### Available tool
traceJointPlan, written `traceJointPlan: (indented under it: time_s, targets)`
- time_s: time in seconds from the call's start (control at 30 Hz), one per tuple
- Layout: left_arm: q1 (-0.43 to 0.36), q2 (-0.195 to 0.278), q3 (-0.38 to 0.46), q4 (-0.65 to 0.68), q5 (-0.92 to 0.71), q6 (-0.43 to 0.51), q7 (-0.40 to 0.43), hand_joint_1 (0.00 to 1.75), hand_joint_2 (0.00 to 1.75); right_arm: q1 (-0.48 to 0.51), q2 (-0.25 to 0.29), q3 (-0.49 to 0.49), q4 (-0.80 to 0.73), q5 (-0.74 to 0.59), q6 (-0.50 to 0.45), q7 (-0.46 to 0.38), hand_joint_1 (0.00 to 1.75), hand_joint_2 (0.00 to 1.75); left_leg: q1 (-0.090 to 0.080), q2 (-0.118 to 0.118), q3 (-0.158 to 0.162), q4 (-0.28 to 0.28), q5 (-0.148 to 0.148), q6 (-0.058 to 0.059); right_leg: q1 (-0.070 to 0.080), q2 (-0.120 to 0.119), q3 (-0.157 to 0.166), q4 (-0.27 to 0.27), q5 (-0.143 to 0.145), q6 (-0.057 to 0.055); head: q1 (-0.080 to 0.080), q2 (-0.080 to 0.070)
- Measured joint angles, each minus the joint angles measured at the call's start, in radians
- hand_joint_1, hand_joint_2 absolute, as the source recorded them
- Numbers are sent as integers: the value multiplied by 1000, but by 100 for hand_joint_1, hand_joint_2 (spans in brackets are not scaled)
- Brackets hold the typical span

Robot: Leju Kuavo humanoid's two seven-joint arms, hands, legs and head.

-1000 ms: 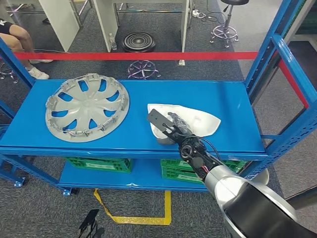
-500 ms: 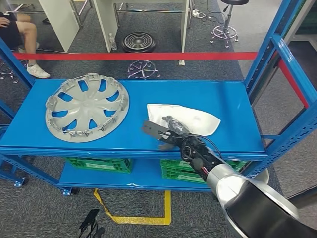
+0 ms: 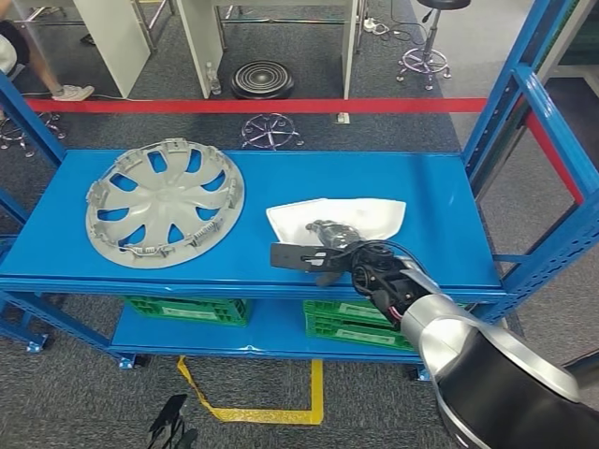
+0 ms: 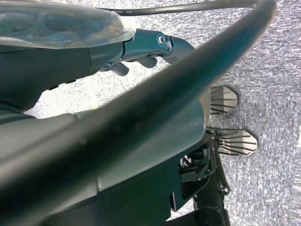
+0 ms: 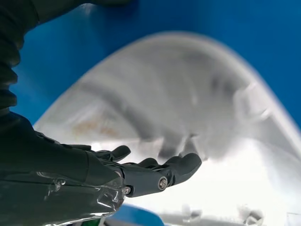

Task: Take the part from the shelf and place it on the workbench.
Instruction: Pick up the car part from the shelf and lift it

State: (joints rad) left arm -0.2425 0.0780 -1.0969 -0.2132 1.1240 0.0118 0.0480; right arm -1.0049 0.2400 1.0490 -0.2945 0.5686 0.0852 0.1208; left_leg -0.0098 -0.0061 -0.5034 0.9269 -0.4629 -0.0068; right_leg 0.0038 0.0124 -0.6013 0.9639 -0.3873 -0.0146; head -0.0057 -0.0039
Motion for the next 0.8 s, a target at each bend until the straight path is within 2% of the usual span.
traceJointPlan:
  time_s: [0.2, 0.8]
  targets:
    - [-1, 4, 0, 0, 4, 0, -9, 0, 0, -23, -16, 20, 0, 8, -13, -8, 0, 175, 0, 0, 0, 0, 0, 0, 0, 0, 0, 0, 0, 0, 0, 0]
    - [0, 5, -4, 0, 7, 3, -8, 0, 0, -32, -17, 28, 0, 10, -66, -26, 0, 175, 0, 0, 0, 0, 0, 0, 0, 0, 0, 0, 0, 0, 0, 0]
